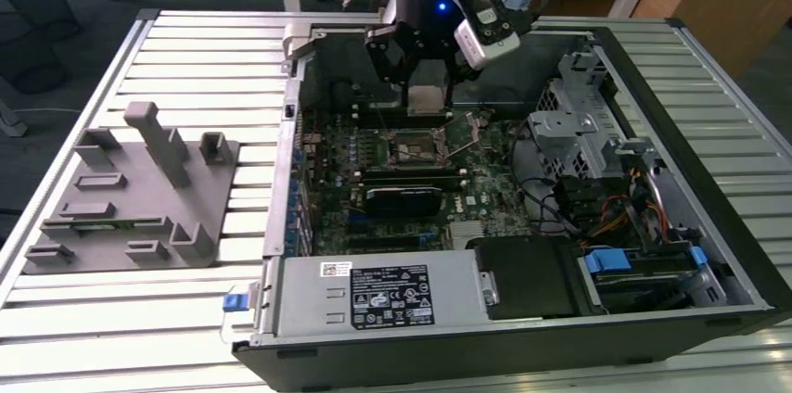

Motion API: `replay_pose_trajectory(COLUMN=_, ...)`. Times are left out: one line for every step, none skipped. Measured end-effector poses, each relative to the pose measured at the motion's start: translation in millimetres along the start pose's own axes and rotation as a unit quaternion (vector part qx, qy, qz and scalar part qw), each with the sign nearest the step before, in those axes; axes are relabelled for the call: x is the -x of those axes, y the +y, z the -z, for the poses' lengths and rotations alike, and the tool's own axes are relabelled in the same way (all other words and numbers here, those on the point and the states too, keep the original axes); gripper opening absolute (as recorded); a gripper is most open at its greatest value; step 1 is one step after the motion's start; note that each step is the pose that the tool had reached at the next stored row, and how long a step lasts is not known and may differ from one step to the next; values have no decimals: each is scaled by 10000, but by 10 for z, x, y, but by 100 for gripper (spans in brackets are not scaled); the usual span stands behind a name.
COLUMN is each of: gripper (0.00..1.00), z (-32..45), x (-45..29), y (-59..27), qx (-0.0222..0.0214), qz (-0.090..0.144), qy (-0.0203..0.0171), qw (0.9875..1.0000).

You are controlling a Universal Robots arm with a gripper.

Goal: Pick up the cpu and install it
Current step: 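Pick up the cpu and move it towards the insertion slot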

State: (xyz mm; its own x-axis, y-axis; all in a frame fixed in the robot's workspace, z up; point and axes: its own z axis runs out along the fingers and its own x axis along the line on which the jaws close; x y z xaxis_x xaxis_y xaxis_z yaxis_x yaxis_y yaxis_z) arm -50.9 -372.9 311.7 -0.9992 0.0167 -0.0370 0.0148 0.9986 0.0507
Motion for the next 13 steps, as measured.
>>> replay_pose_trajectory(gripper=55, z=-19, x=2, y=18, qx=0, qz=0, qy=0, qw=10000)
replay_pose_trajectory(gripper=55, z=-37, x=4, y=33, qx=-1, qz=0, qy=1, qw=10000)
replay_pose_trajectory(gripper=55, z=-56, x=6, y=48, qx=-1, qz=0, qy=1, qw=10000)
replay_pose_trajectory(gripper=55, z=-76, x=8, y=61, qx=0, qz=0, qy=1, qw=10000)
replay_pose_trajectory(gripper=55, z=-95, x=10, y=71, qx=0, qz=0, qy=1, qw=10000)
replay_pose_trajectory(gripper=55, z=-113, x=10, y=77, qx=1, qz=0, qy=1, qw=10000)
replay_pose_trajectory(gripper=55, z=-133, x=10, y=81, qx=1, qz=0, qy=1, qw=10000)
replay_pose_trajectory(gripper=55, z=-150, x=10, y=82, qx=-1, qz=1, qy=1, qw=10000)
replay_pose_trajectory(gripper=55, z=-168, x=9, y=82, qx=-1, qz=5, qy=2, qw=10000)
replay_pose_trajectory(gripper=55, z=-187, x=8, y=83, qx=0, qz=12, qy=2, qw=10000)
replay_pose_trajectory(gripper=55, z=-205, x=7, y=83, qx=0, qz=22, qy=2, qw=10000)
replay_pose_trajectory(gripper=55, z=-223, x=7, y=83, qx=1, qz=30, qy=2, qw=10000)
replay_pose_trajectory(gripper=55, z=-241, x=6, y=83, qx=1, qz=35, qy=3, qw=10000)
